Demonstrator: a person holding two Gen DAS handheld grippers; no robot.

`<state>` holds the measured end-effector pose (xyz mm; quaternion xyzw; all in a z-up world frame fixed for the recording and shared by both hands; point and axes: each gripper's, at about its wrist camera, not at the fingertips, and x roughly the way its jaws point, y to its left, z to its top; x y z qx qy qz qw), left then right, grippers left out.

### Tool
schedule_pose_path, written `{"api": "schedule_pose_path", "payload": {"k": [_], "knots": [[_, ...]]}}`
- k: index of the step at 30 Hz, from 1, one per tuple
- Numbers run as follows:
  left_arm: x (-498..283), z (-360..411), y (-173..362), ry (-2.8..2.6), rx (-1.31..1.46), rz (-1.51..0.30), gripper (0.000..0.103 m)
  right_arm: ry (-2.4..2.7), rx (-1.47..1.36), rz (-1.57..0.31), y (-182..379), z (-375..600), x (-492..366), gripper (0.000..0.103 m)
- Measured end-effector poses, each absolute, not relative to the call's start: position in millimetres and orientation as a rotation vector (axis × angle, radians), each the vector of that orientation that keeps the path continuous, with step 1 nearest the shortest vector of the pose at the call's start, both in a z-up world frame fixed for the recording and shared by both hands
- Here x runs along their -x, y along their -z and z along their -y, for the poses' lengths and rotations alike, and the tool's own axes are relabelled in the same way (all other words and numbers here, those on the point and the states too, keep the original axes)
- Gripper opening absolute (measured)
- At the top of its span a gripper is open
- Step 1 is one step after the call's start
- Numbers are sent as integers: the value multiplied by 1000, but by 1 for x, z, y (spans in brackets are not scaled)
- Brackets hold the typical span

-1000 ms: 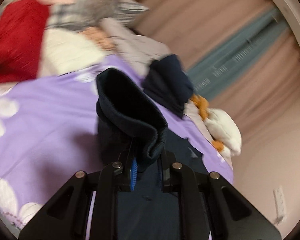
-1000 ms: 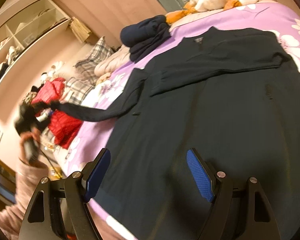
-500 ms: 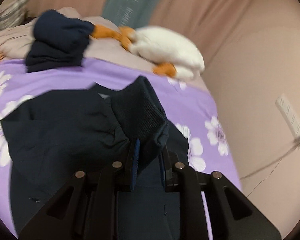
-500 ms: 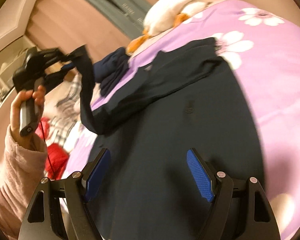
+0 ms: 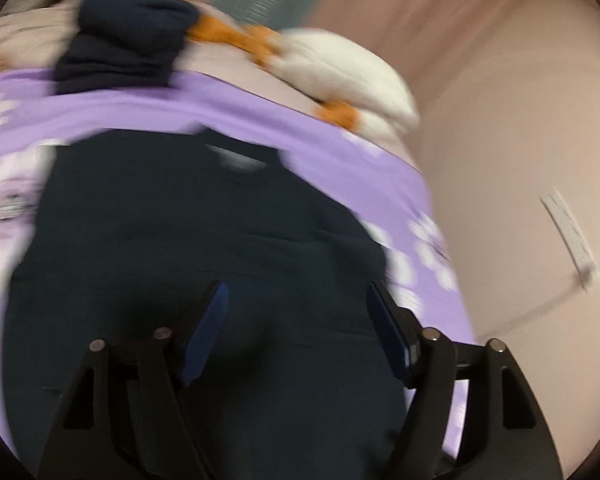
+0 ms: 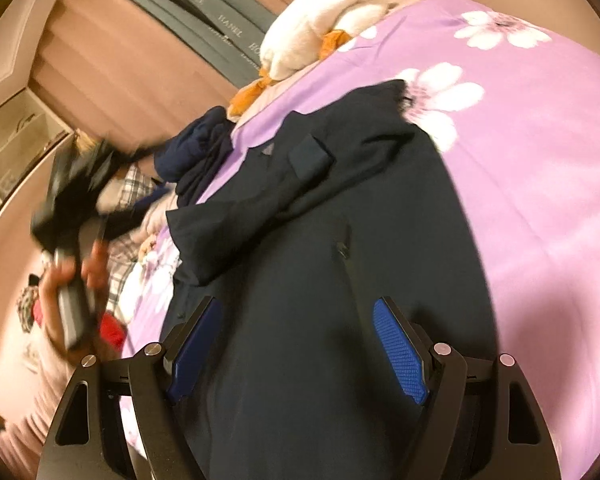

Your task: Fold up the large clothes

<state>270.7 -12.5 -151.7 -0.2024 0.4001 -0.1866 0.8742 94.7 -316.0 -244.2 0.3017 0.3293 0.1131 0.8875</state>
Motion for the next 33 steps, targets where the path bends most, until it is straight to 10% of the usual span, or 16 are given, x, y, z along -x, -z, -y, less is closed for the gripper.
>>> {"api": "schedule_pose_path", "payload": {"k": [8, 23, 28, 33], "knots": [[-272, -143, 232, 164, 743, -910, 77, -219, -520, -761, 235, 297, -211, 79], [-325, -155, 290, 148, 1158, -862, 77, -43, -355, -814, 258, 289, -313, 78], [-335, -153, 287, 85, 1139, -868, 62, -53, -298, -816, 261, 287, -319, 6], [-328, -164, 293, 89, 1142, -855, 47, -76, -389, -684, 234, 305, -281, 4]]}}
